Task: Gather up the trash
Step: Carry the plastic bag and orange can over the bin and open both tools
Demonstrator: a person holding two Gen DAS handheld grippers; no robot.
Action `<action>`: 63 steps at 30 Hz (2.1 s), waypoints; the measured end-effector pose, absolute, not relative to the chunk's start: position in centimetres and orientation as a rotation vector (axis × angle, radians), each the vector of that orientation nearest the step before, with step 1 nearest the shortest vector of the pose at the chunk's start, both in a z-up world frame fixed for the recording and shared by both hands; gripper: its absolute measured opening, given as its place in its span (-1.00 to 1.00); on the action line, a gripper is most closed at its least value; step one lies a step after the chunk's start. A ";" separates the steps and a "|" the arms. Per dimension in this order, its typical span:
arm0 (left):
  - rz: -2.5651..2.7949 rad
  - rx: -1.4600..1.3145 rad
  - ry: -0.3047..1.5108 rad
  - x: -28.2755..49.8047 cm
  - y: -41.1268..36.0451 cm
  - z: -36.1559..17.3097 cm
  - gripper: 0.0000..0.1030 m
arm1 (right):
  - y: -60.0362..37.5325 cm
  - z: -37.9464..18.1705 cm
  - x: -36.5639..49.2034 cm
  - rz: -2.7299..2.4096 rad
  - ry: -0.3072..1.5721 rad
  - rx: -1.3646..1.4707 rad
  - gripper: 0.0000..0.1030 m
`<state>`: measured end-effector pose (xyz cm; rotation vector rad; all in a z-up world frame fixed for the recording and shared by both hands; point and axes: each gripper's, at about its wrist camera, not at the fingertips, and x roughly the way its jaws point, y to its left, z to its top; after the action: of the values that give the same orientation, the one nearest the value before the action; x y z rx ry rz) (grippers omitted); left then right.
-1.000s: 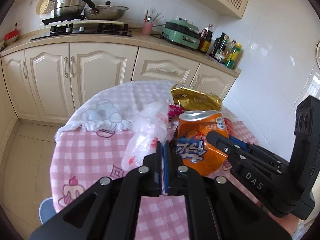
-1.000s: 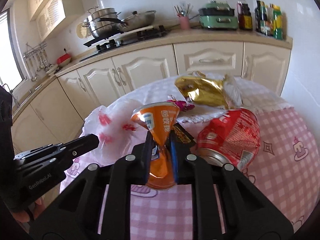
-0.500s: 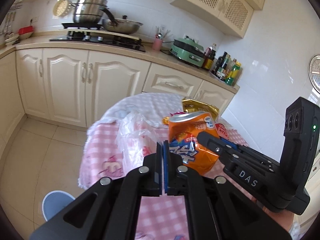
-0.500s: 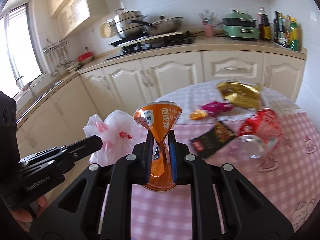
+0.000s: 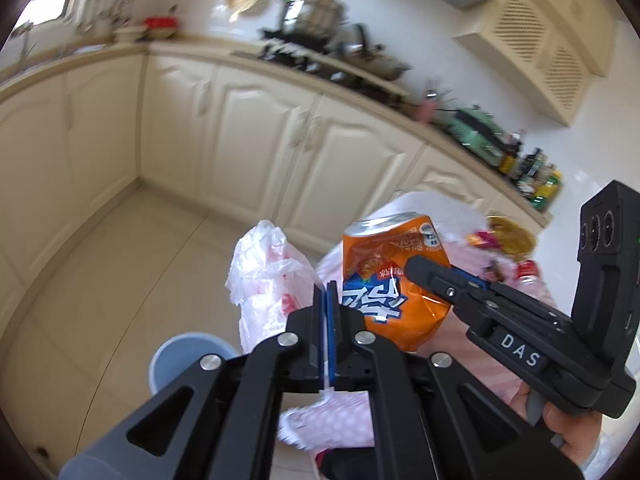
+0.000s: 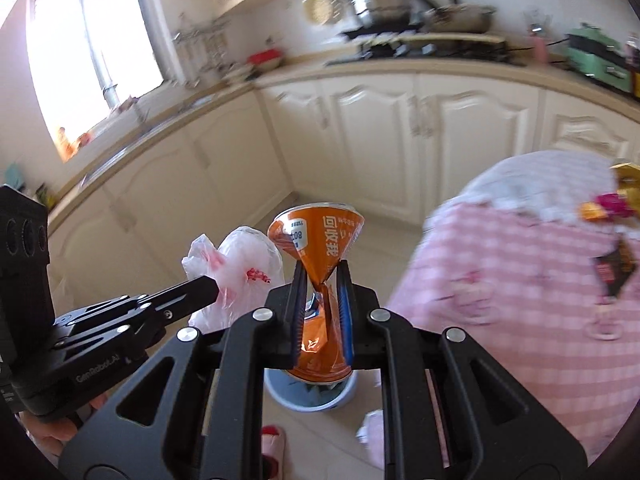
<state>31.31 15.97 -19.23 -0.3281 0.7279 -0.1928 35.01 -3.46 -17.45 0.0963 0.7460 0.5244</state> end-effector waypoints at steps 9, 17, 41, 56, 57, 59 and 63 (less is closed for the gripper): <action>-0.061 -0.439 0.931 34.5 23.2 -30.2 -0.99 | 5.6 -28.3 38.3 0.591 0.971 0.030 -0.71; -0.022 -0.455 1.073 39.0 24.5 -37.8 -0.97 | 7.7 -36.5 41.2 0.558 1.120 0.009 -0.71; 0.131 -0.544 1.199 37.1 29.0 -44.1 -0.24 | 11.3 -43.7 42.6 0.578 1.269 0.009 -0.71; 0.132 -0.555 1.188 35.8 29.8 -43.0 -0.24 | 12.2 -43.1 42.1 0.577 1.260 -0.014 -0.64; 0.131 -0.553 1.185 35.7 29.7 -42.9 -0.24 | 12.2 -42.9 42.0 0.569 1.254 -0.019 -0.63; 0.127 -0.549 1.176 35.5 29.6 -42.3 -0.23 | 11.9 -42.3 41.9 0.563 1.240 -0.018 -0.50; 0.125 -0.548 1.155 34.9 29.4 -40.9 -0.23 | 11.4 -41.0 41.4 0.559 1.219 -0.020 -0.36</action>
<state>34.86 29.44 -40.94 -0.5482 1.1546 0.1246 41.42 11.35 -40.96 -0.0196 1.2192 0.5590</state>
